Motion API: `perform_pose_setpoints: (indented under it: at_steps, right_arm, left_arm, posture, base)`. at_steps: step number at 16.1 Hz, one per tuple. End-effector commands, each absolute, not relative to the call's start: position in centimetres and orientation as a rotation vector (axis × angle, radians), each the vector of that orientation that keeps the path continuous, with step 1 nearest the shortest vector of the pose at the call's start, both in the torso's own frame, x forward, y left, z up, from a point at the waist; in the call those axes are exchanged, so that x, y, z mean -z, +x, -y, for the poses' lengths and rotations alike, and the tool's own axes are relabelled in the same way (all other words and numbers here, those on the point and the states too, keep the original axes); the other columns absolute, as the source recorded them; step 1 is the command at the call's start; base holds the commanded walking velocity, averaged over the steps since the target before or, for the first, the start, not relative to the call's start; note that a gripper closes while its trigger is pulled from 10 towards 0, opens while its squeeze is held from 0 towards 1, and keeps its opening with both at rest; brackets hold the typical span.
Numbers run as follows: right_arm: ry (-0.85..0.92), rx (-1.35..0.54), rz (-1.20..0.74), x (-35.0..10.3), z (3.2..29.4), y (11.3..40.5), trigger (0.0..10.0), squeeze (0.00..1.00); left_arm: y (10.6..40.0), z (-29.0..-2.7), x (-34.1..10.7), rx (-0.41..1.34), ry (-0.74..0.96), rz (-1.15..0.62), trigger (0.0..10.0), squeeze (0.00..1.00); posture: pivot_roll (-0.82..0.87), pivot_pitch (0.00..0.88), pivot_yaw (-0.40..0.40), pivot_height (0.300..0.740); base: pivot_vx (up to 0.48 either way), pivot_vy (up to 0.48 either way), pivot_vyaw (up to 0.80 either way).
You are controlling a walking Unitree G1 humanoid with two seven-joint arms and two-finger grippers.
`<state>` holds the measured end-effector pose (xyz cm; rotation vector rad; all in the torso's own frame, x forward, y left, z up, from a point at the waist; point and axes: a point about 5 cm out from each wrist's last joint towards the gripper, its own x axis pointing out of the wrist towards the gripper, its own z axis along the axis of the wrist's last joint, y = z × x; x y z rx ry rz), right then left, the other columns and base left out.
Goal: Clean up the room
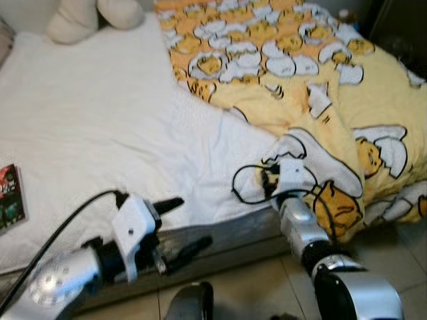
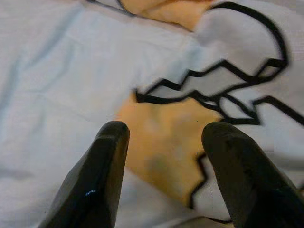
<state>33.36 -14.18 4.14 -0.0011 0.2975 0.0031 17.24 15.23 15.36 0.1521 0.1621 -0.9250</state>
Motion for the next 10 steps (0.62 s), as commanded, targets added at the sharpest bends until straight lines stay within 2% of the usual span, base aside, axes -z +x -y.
perform_pose_setpoints:
  at_steps: [1, 6, 10]
  right_arm:
    - [-0.055, 0.006, -0.293, -4.4, 14.4, 33.6, 10.0, 0.00]
    - [-0.096, 0.060, -0.360, -3.8, 15.9, 33.4, 10.0, 0.00]
    - [-0.083, 0.063, -0.429, -3.2, 16.1, 33.1, 10.0, 0.00]
  left_arm:
    - [16.5, -15.2, -15.6, 0.904, 0.142, -0.180, 10.0, 0.00]
    - [15.2, -15.0, -15.8, 0.847, 0.106, -0.221, 10.0, 0.00]
    - [14.4, -15.1, -16.1, 0.829, 0.099, -0.241, 10.0, 0.00]
  posture:
    - [0.31, 0.231, 0.127, 0.740]
    - [0.33, 0.272, 0.118, 0.740]
    - [0.35, 0.292, 0.122, 0.740]
  base:
    - [0.000, 0.000, 0.00]
    - [0.000, 0.000, 0.00]
    - [0.000, 0.000, 0.00]
